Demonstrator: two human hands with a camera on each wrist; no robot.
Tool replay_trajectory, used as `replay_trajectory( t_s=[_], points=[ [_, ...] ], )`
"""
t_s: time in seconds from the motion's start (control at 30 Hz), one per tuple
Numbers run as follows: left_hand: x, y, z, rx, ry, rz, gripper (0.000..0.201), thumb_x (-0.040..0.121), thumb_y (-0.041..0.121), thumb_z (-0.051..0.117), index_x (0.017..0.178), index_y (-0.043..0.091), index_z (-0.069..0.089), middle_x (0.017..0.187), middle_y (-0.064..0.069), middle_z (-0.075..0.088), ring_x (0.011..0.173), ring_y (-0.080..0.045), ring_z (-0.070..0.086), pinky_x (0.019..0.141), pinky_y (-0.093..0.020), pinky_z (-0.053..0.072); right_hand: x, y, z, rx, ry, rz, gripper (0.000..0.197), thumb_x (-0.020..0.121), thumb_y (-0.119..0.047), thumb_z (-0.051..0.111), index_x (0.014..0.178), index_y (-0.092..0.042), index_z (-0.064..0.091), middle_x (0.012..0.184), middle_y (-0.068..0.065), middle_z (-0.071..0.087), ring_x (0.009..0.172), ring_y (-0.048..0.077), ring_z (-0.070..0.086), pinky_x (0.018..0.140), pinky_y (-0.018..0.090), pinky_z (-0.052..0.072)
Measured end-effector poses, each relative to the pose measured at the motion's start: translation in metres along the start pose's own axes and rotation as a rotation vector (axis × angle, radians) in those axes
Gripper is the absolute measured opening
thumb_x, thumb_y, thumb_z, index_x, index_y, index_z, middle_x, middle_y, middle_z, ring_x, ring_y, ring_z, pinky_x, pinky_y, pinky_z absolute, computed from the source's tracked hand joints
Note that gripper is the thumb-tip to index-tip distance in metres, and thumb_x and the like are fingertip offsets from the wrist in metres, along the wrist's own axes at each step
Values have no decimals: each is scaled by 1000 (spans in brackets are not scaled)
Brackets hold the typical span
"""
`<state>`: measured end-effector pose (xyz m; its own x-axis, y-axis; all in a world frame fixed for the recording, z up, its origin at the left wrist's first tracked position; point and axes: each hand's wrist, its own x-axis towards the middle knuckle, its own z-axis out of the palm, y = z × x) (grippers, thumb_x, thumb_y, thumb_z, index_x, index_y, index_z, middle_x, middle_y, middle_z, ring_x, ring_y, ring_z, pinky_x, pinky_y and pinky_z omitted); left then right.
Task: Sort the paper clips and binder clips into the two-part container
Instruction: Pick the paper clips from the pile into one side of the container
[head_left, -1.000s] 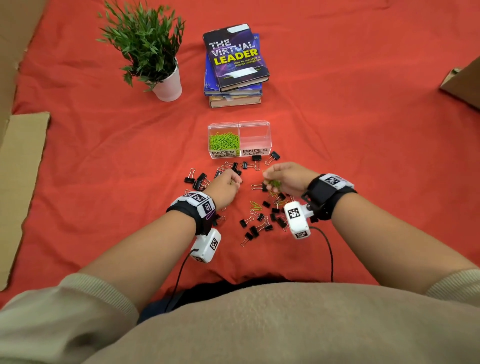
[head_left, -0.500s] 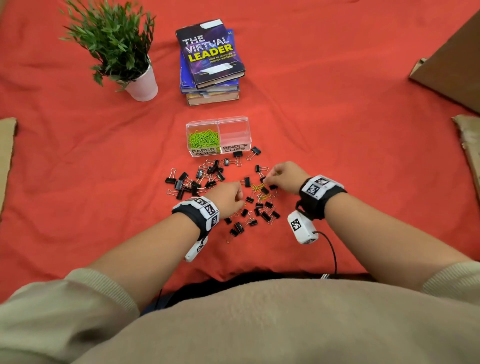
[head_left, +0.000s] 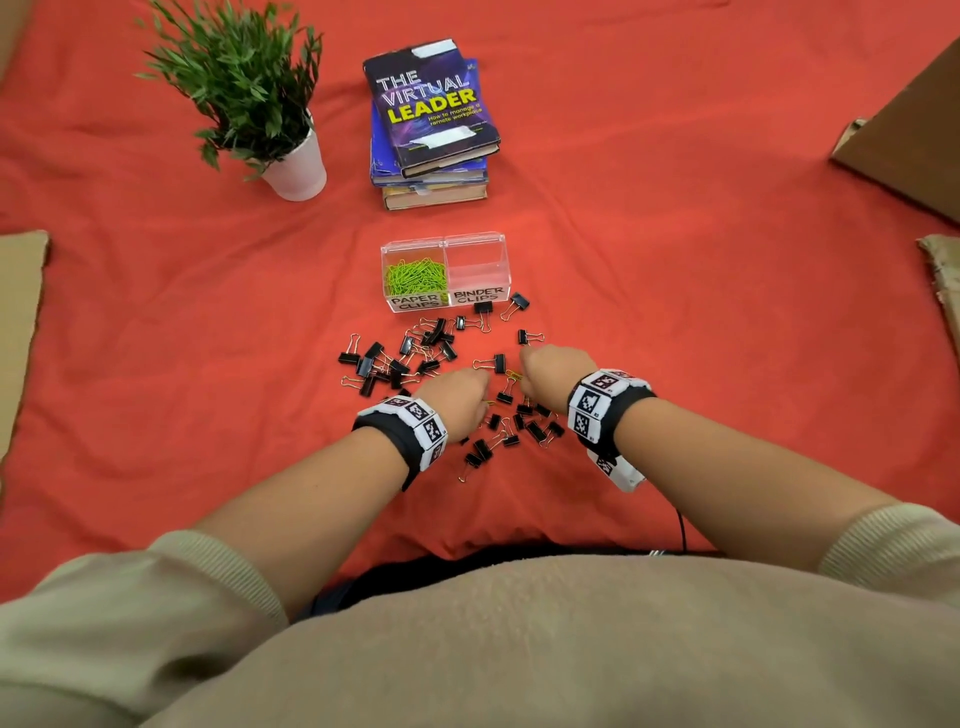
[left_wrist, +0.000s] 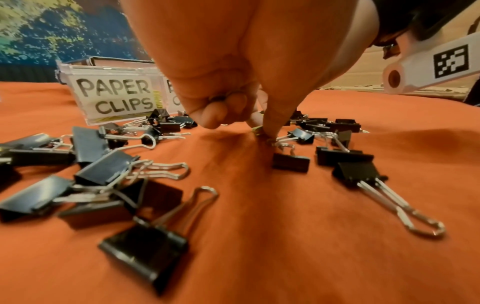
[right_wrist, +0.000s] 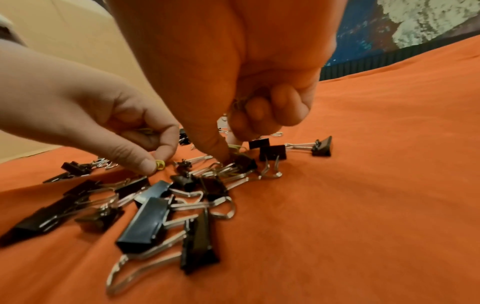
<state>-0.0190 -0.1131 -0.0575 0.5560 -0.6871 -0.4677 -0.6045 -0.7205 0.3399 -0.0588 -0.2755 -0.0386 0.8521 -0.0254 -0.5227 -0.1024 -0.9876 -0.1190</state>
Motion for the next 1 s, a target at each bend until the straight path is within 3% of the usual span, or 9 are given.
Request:
replay_trajectory(
  t_s=[0.1, 0.17, 0.33, 0.47, 0.6, 0.7, 0.83, 0.9, 1.0],
  points=[
    [-4, -3, -2, -149, 59, -24, 10, 92, 20, 52, 95, 11, 53, 102, -7, 53, 89, -24, 53, 82, -35, 46, 4, 2, 2, 191, -53, 28, 12, 90, -18, 49, 81, -10, 50, 77, 8, 54, 69, 28, 55, 65, 35, 44],
    [-5, -5, -6, -243, 91, -58, 7, 93, 19, 51, 91, 12, 51, 94, -3, 49, 82, -19, 49, 74, -30, 40, 7, 8, 0, 418, -65, 49, 25, 90, -16, 50, 66, -13, 43, 65, 6, 47, 59, 21, 45, 60, 32, 41],
    [-5, -7, -14, -417, 103, -141, 4, 93, 17, 52, 90, 14, 51, 86, 2, 57, 79, -16, 52, 68, -27, 39, -1, 31, -14, 902, 25, 184, 16, 86, -18, 61, 71, -14, 57, 66, -1, 57, 53, 10, 45, 51, 22, 38],
    [0, 3, -15, -608, 82, -161, 9, 95, 14, 49, 102, 18, 54, 80, 4, 52, 63, -11, 47, 54, -23, 38, -2, 47, -15, 1317, -3, 218, 16, 81, 1, 62, 71, -11, 58, 72, 13, 61, 48, 14, 43, 44, 24, 33],
    [8, 19, -13, -804, 61, -220, 28, 94, 7, 36, 100, 18, 61, 66, 1, 47, 48, -13, 36, 45, -23, 29, -7, 56, -14, 1604, 7, 255, 23, 87, 8, 50, 103, -6, 61, 72, 8, 59, 43, 7, 43, 39, 17, 33],
    [13, 33, -15, -838, 53, -233, 29, 93, 9, 33, 78, 18, 56, 65, 2, 47, 53, -15, 41, 48, -24, 30, -10, 61, -11, 1695, -39, 263, 30, 91, 2, 35, 100, -7, 62, 67, 1, 49, 49, 10, 40, 41, 19, 32],
    [21, 44, -7, -580, 90, -225, 16, 92, 25, 47, 80, 15, 50, 70, 1, 53, 68, -20, 50, 58, -29, 36, -12, 52, -7, 1747, -151, 332, 22, 95, -17, 37, 80, -12, 53, 60, 0, 42, 41, 11, 44, 38, 19, 34],
    [21, 44, -1, -389, 59, -175, 16, 92, 28, 52, 87, 13, 49, 83, -4, 58, 79, -25, 57, 66, -32, 41, -10, 46, -3, 1564, -141, 346, 24, 92, -29, 54, 73, -13, 51, 57, 1, 44, 42, 14, 44, 40, 22, 35],
    [19, 39, 2, -212, 30, -134, 20, 94, 27, 53, 100, 9, 49, 98, -10, 60, 88, -29, 59, 71, -35, 43, -8, 36, 4, 1018, -77, 263, 32, 79, -32, 72, 63, -15, 50, 51, 2, 51, 43, 16, 44, 43, 23, 35]
  ],
)
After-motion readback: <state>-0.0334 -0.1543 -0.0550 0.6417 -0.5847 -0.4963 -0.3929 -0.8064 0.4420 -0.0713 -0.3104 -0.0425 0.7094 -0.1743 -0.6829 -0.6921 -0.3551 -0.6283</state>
